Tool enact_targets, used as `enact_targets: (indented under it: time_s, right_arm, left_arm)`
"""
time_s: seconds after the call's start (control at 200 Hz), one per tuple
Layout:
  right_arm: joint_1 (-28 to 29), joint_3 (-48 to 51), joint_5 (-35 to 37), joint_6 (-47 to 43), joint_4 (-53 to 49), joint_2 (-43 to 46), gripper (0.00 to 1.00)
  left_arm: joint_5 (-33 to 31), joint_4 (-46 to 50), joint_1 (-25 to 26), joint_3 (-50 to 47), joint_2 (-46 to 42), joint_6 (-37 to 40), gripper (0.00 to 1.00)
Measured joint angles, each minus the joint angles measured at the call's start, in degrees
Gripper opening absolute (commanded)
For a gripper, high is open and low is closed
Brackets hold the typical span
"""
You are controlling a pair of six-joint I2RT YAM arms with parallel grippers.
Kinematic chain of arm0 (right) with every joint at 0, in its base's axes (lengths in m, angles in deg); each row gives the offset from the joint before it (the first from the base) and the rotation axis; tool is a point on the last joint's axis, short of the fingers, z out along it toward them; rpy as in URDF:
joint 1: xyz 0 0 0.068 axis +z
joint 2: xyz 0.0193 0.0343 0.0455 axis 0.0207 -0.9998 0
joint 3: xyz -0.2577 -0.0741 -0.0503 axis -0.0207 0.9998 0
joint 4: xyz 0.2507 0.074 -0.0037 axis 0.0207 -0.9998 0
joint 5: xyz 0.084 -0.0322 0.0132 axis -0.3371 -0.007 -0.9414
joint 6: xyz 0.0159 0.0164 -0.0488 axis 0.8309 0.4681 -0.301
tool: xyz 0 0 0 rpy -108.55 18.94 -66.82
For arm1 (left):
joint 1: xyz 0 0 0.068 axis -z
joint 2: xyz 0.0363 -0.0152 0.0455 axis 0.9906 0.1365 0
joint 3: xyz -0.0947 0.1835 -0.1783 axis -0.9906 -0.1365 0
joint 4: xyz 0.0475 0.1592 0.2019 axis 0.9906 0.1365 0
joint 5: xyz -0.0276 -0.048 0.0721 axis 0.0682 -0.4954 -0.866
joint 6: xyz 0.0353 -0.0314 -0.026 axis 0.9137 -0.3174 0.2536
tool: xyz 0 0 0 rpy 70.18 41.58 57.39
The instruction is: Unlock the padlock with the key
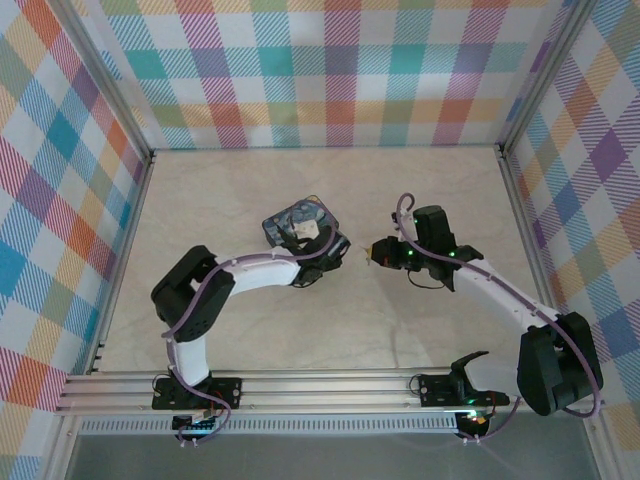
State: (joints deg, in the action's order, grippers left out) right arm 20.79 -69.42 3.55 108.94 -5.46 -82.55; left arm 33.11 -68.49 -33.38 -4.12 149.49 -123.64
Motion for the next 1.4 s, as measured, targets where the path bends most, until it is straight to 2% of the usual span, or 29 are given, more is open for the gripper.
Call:
enact_targets:
  time_s: [0.145,0.39,0.6,0.89,1.0,1.2,1.4]
  right_arm:
    - [-1.77,0.22,-1.11,-0.59,-0.07,0.0,0.0]
    - [-4.57,1.18,-2.97,-1.07,-0.48,0.02,0.0]
    - [-4.76,2.49,-4.13,-1.95,-0.92,0.02,0.0]
    - [-4.79,2.71,-6.69,-3.65,-2.03,0.04,0.0]
    - [-4.83,4.33,-8.74,-3.41,-1.4,0.44,0.0]
    - [-4.63,10.01,-10.34,-0.83,0.61,1.03,0.0]
    - [-2.1,10.43,-10.23,1.92,2.38,1.86,0.0]
  left_arm:
    - [-5.05,5.22,1.44,5.27,4.22,-3.67,0.63]
    - [-9.68,11.47,1.62,10.95,10.23,-8.11,0.53]
    - [-10.51,12.68,1.62,13.03,12.63,-8.57,0.35]
    - [-9.55,12.87,1.55,13.35,12.63,-6.27,0.2]
    - [-5.49,12.81,0.9,13.27,11.43,-4.09,0.16]
    - [7.98,11.87,-1.84,9.94,5.64,-2.54,0.13]
    - [21.0,11.54,-5.9,8.41,0.48,-2.34,0.11]
